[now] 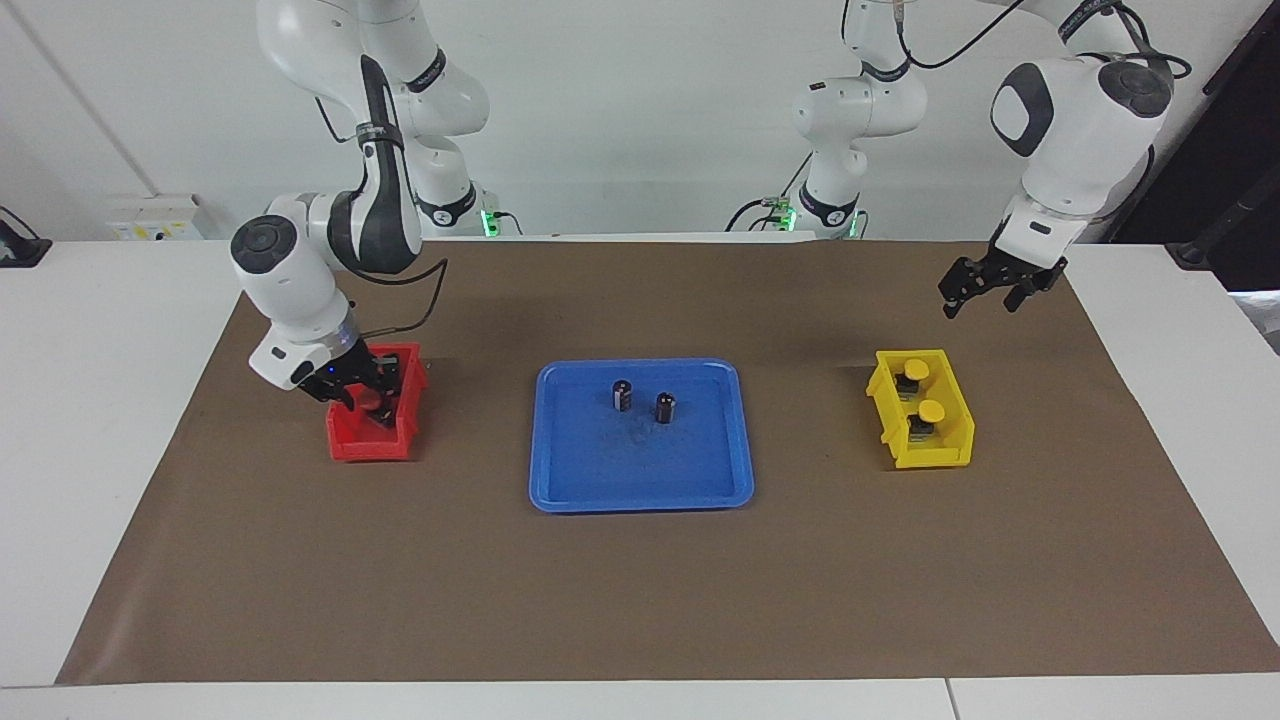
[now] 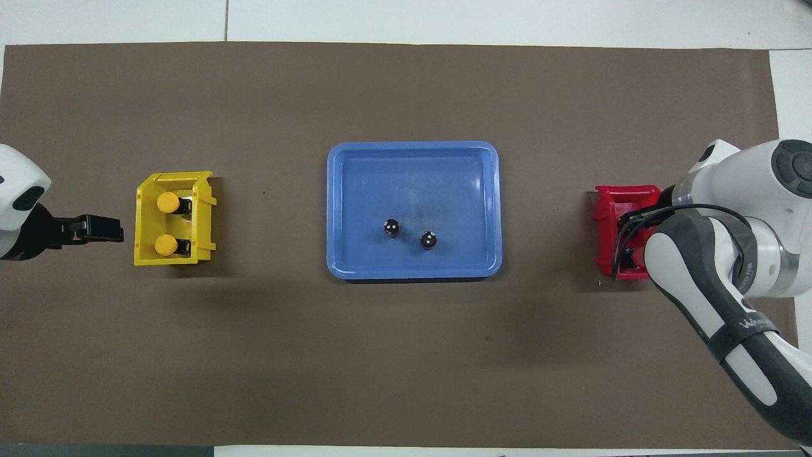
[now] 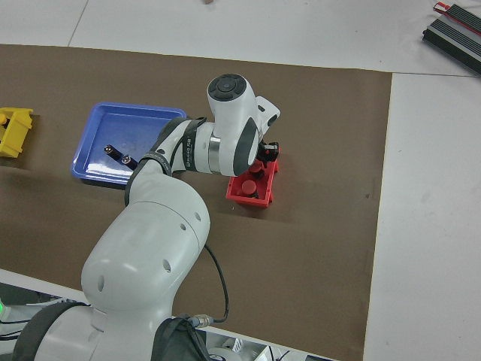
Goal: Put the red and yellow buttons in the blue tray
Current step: 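Grasp a red button with the right gripper while the left gripper reaches out, then carry the red button to the tray while the left gripper grasps a button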
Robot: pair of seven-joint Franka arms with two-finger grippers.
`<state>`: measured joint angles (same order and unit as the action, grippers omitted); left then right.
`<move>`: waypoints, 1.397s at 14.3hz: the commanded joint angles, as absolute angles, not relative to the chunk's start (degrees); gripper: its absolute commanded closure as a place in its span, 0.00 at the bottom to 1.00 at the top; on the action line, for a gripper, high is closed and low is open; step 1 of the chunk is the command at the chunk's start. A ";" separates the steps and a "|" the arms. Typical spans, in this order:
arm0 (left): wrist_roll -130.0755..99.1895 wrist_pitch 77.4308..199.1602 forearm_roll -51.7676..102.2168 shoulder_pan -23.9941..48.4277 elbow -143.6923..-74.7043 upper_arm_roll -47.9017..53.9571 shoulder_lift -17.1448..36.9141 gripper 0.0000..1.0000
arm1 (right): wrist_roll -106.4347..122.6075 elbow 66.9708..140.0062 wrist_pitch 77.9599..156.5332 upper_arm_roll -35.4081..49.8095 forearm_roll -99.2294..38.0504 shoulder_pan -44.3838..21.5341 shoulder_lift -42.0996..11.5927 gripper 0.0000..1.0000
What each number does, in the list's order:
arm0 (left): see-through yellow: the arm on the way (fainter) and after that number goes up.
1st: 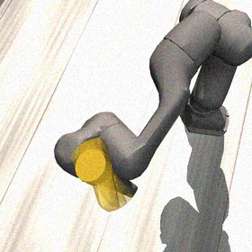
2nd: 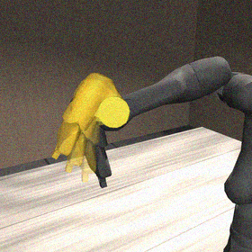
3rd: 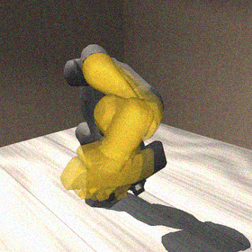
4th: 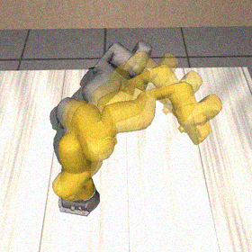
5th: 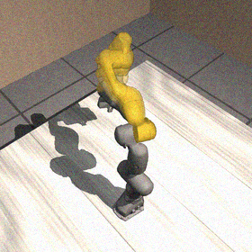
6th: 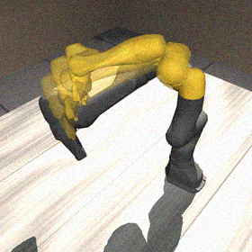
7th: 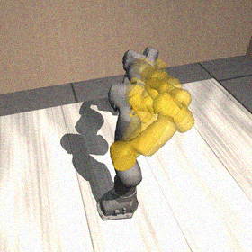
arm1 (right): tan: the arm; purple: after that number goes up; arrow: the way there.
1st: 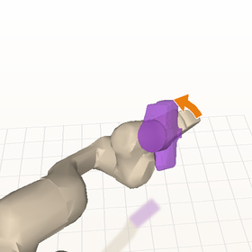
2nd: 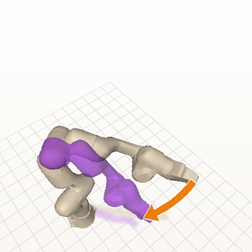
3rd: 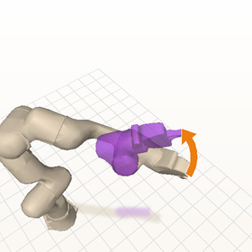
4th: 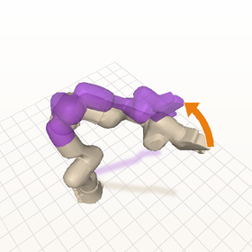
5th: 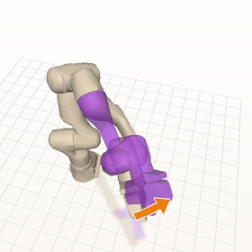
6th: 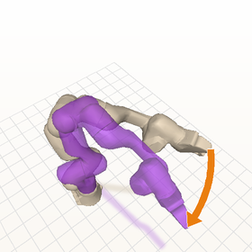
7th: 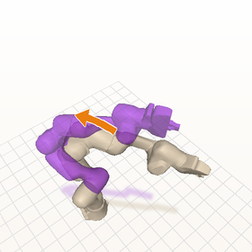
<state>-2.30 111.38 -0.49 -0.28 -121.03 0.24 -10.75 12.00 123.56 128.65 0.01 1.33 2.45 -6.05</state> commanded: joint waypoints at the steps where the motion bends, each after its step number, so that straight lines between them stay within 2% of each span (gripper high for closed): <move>1: -4.13 118.28 -0.62 0.79 -125.93 0.09 -10.47 0.00 | 13.71 124.63 129.82 0.00 0.53 2.55 -5.54 0.76; 3: -5.18 119.71 -0.62 1.31 -126.48 0.17 -8.97 0.00 | 13.80 124.10 129.55 0.00 0.53 2.46 -5.54 0.88; 6: -6.85 124.26 -0.62 2.98 -126.39 0.18 -6.34 0.02 | 13.89 121.65 127.02 0.09 0.61 2.46 -6.24 0.93; 10: -5.98 127.09 -0.62 4.39 -126.47 0.18 -3.17 0.08 | 13.71 109.46 114.04 1.58 0.70 2.55 -9.22 0.94; 12: -5.71 127.18 -0.62 4.39 -126.65 0.18 -2.90 0.15 | 13.62 101.38 105.34 2.63 0.79 2.46 -10.10 0.93; 14: -4.14 127.27 -0.62 3.78 -126.74 0.18 -2.20 0.20 | 13.10 94.95 100.74 5.26 1.32 2.37 -11.42 0.93; 17: -3.87 127.00 -0.62 3.60 -127.70 0.09 -2.55 0.30 | 1.99 89.84 99.93 7.38 0.70 -3.14 -13.97 0.95; 18: -3.87 127.09 -0.62 3.69 -128.31 0.09 -2.81 0.31 | -3.11 89.39 100.98 7.38 0.79 -6.21 -14.32 0.98; 20: -3.69 127.18 -0.62 3.34 -129.54 0.09 -3.25 0.32 | -11.82 88.69 103.09 7.38 0.70 -11.31 -16.94 0.99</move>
<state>-4.78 126.05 -0.48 3.68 -127.14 0.34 -2.01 -4.99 91.60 102.34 7.31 0.94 -7.76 -13.03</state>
